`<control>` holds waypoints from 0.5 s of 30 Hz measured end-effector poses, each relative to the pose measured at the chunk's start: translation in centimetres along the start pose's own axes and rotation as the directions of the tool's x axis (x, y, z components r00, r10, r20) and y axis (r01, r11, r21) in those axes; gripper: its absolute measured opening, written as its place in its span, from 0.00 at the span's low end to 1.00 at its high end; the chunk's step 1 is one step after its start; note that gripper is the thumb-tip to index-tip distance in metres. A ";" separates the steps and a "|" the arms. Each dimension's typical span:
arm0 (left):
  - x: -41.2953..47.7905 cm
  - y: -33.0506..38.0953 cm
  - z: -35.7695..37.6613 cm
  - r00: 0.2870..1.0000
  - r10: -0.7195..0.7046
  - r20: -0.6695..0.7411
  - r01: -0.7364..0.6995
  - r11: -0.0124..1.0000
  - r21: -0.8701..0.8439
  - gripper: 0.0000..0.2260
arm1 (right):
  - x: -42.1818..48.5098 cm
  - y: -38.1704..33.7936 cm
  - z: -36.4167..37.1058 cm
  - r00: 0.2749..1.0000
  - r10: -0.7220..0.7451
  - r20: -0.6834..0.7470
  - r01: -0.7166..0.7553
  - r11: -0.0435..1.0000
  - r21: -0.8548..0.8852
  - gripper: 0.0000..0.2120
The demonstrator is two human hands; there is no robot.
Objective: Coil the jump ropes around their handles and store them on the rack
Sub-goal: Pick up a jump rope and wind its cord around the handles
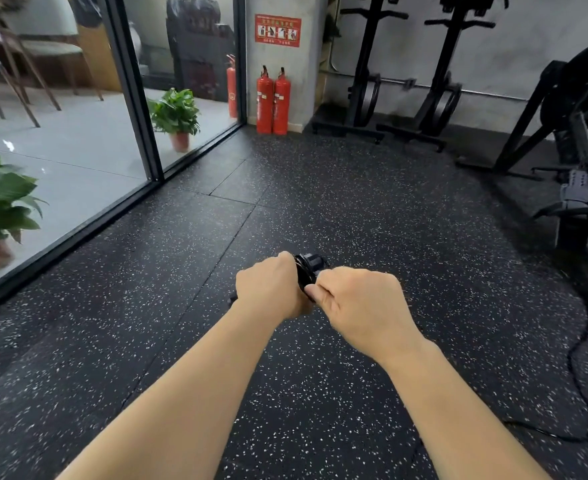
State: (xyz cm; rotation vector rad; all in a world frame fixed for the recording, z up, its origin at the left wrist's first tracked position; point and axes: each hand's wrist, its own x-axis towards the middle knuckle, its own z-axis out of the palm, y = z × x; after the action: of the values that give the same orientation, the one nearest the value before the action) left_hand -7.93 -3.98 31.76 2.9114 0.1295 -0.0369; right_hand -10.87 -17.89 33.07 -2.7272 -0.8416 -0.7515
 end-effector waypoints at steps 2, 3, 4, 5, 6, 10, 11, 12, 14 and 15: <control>-0.1 0.4 0.3 0.996 0.091 0.007 -0.091 0.994 0.056 0.18 | 0.1 -0.1 0.2 1.000 -0.024 -0.005 0.024 1.000 -0.001 0.16; -0.3 0.7 0.2 0.989 0.144 0.031 -0.146 0.986 0.077 0.18 | 0.1 0.0 0.3 0.999 -0.030 -0.012 0.030 0.999 -0.020 0.17; -0.5 0.9 0.2 0.977 0.201 0.065 -0.207 0.972 0.108 0.19 | 0.2 0.3 0.4 1.000 -0.025 -0.017 0.024 0.999 -0.043 0.19; -0.8 1.3 0.1 0.961 0.260 0.092 -0.271 0.954 0.128 0.19 | 0.2 0.5 0.4 1.000 -0.009 -0.013 0.008 0.999 -0.052 0.22; -1.1 1.5 0.2 0.939 0.327 0.111 -0.341 0.929 0.148 0.15 | 0.2 0.8 0.4 1.000 0.016 -0.001 -0.016 0.999 -0.044 0.23; -2.3 2.5 0.7 0.803 0.586 0.108 -0.596 0.789 0.149 0.08 | 0.4 1.9 -0.1 0.994 0.101 0.042 -0.102 0.995 0.021 0.26; -2.5 2.7 0.8 0.779 0.620 0.090 -0.627 0.773 0.102 0.08 | 0.4 2.2 -0.2 0.988 0.135 0.072 -0.139 0.989 0.046 0.28; -2.5 2.8 1.0 0.763 0.643 0.065 -0.646 0.761 0.067 0.09 | 0.3 2.4 -0.4 0.980 0.175 0.090 -0.182 0.981 0.073 0.30; -2.8 2.9 1.0 0.736 0.677 0.029 -0.677 0.735 0.032 0.13 | 0.3 3.0 -0.7 0.963 0.252 0.098 -0.263 0.956 0.132 0.33; -3.0 3.0 0.9 0.724 0.690 0.021 -0.690 0.723 0.038 0.16 | 0.3 3.4 -0.7 0.953 0.285 0.101 -0.298 0.942 0.155 0.35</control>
State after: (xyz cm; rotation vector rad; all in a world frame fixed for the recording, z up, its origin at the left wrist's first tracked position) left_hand -10.62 -7.35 31.62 2.7970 -0.9769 0.0796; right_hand -9.05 -20.74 33.75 -2.6575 -0.4709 -0.4929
